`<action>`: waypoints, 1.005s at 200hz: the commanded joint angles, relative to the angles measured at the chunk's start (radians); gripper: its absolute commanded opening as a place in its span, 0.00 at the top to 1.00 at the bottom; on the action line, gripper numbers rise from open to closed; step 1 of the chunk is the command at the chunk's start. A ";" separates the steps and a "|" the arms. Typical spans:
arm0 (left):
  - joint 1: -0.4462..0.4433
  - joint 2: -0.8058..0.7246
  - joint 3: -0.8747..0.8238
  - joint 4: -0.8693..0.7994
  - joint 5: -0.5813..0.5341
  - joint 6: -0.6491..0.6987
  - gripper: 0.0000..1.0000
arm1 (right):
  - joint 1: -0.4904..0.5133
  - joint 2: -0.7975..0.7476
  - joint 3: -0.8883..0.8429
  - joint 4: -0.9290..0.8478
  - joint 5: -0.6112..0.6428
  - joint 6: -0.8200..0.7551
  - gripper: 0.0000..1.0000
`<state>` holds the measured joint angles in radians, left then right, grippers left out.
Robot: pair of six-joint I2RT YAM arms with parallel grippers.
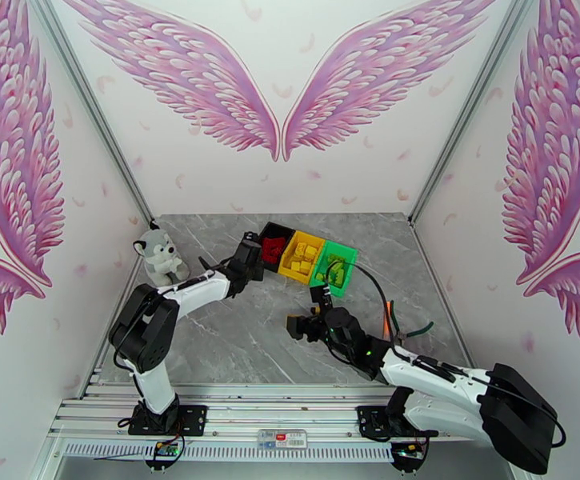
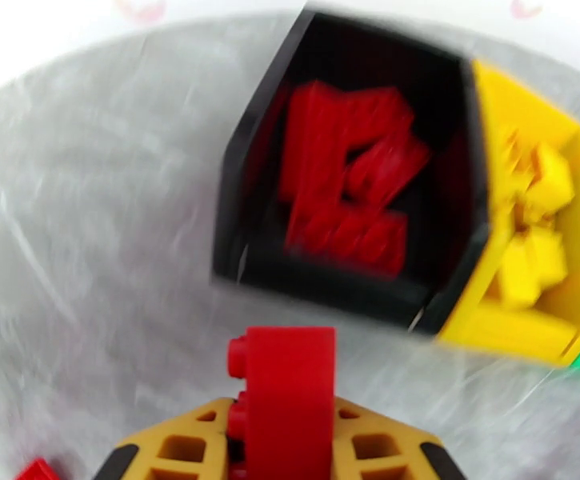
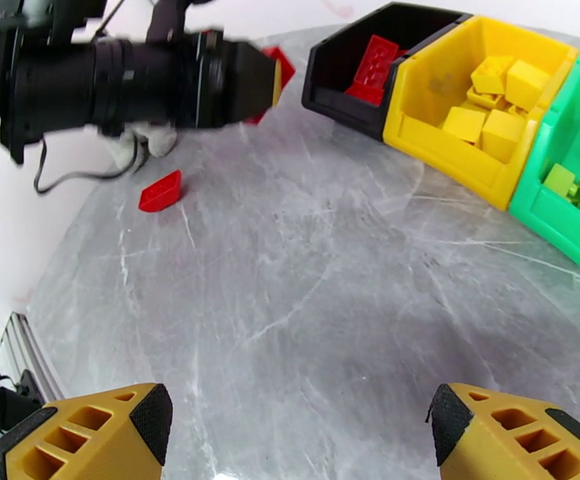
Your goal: Sort the legos into containers by color
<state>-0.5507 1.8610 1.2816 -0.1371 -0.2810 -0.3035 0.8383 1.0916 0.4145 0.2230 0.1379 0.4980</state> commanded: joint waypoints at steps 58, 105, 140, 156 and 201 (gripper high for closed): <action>0.004 0.340 0.516 -0.203 0.015 0.079 0.65 | 0.003 -0.247 -0.083 -0.170 0.114 0.000 0.05; -0.013 0.343 0.542 -0.192 0.001 0.073 0.29 | 0.002 -0.344 -0.113 -0.220 0.123 -0.003 0.03; -0.028 0.181 0.301 -0.066 -0.041 0.057 0.20 | 0.003 -0.303 -0.109 -0.183 0.098 -0.009 0.03; -0.029 0.089 0.168 -0.002 -0.071 0.050 0.15 | 0.003 -0.262 -0.101 -0.151 0.075 -0.012 0.03; 0.001 -0.122 -0.174 0.120 -0.146 0.021 0.01 | 0.005 -0.096 -0.078 -0.006 -0.027 -0.019 0.02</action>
<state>-0.5785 1.8462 1.2221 -0.1181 -0.3676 -0.2596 0.8383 0.9276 0.3191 0.1043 0.1867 0.4957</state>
